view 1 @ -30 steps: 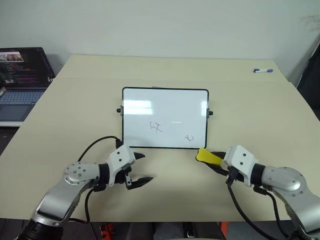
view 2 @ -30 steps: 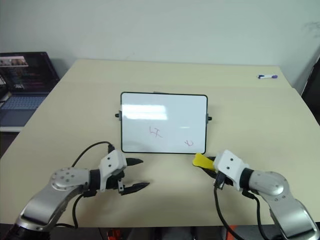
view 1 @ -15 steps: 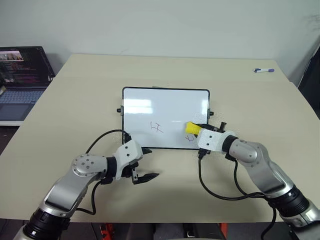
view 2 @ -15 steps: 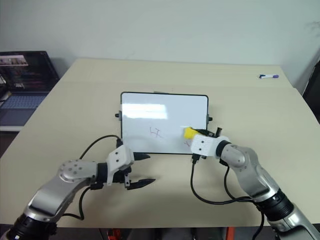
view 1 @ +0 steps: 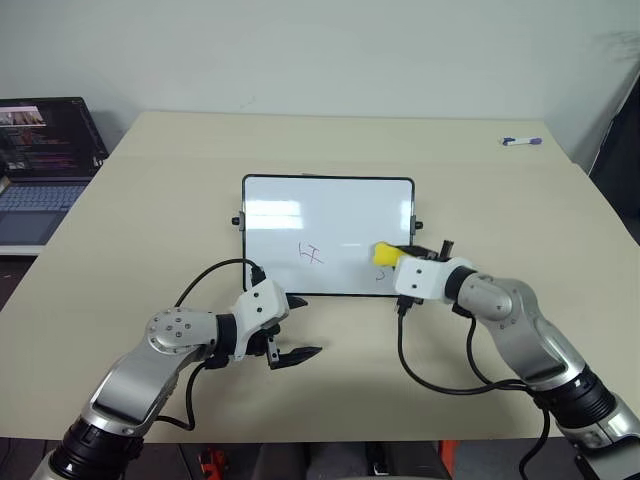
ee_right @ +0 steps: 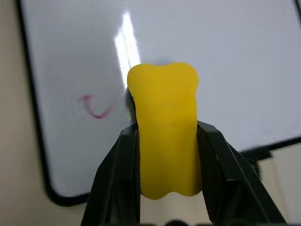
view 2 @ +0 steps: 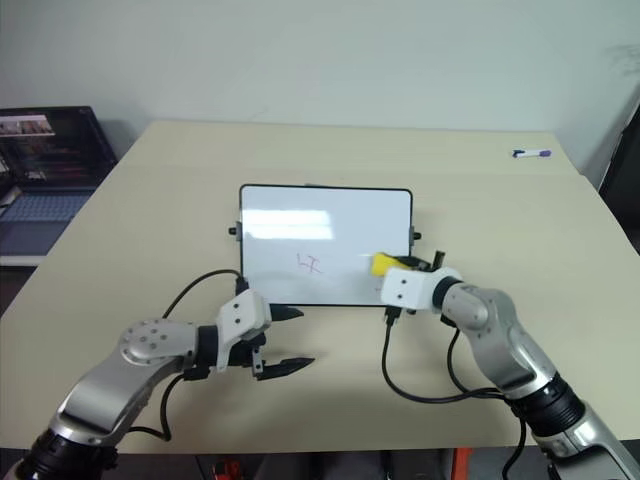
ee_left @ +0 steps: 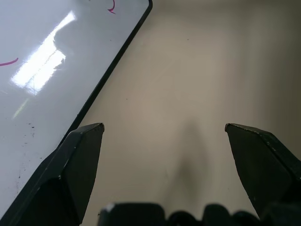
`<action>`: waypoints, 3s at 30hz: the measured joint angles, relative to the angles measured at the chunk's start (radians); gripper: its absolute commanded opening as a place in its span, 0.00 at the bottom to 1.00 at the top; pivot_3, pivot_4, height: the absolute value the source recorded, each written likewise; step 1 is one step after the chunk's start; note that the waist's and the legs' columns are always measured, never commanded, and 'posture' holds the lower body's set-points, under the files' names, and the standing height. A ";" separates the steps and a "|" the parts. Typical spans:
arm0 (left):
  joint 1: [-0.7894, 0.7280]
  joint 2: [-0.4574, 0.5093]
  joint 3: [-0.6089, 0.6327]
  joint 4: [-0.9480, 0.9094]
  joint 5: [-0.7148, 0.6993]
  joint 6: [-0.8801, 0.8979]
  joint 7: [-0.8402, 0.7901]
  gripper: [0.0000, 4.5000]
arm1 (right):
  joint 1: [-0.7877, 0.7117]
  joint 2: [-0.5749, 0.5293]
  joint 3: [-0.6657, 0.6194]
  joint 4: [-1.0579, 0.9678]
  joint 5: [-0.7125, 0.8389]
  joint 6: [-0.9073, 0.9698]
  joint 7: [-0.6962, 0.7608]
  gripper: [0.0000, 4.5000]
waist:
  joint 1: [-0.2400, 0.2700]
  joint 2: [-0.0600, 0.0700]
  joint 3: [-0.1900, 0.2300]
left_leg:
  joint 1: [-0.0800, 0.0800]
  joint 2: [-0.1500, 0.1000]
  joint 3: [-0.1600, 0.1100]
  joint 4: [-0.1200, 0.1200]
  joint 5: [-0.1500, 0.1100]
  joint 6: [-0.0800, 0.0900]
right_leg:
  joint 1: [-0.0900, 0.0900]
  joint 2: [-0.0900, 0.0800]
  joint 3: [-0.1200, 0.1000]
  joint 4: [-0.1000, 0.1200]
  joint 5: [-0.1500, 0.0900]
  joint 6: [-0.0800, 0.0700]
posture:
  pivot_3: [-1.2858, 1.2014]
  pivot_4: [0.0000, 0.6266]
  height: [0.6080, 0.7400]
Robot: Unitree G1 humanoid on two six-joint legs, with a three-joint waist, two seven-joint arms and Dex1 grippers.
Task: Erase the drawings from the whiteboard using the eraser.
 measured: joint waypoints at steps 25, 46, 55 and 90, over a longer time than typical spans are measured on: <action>0.012 -0.001 0.000 -0.005 0.000 0.003 0.001 1.00 | 0.071 0.003 0.018 -0.015 -0.026 -0.054 0.075 0.28 | -0.003 -0.001 -0.001 | 0.000 0.000 0.001 0.000 0.000 0.000 | 0.000 0.000 0.001 0.000 0.000 0.001 | 0.52 0.24 1.00; 0.043 -0.002 0.111 0.001 -0.019 0.017 0.064 1.00 | 0.107 0.176 -0.239 -0.235 0.486 0.292 0.228 0.28 | -0.003 0.000 0.000 | -0.002 0.000 -0.002 -0.002 -0.001 0.000 | -0.001 -0.001 -0.002 -0.001 0.002 -0.003 | 0.52 0.24 1.00; 0.187 -0.028 0.253 0.005 -0.065 -0.004 0.101 1.00 | 0.199 0.085 -0.266 -0.321 0.637 0.393 0.254 0.28 | -0.005 0.000 0.000 | -0.001 0.001 -0.002 -0.002 -0.001 0.000 | -0.001 -0.001 -0.003 -0.001 -0.001 -0.001 | 0.52 0.24 1.00; 0.217 0.021 0.250 0.060 -0.011 -0.049 0.096 1.00 | -0.283 0.221 0.136 0.227 0.139 -0.080 0.025 0.28 | -0.004 0.000 0.000 | -0.003 0.001 -0.002 -0.002 -0.001 0.000 | -0.003 -0.001 -0.003 -0.001 0.001 -0.005 | 0.52 0.24 1.00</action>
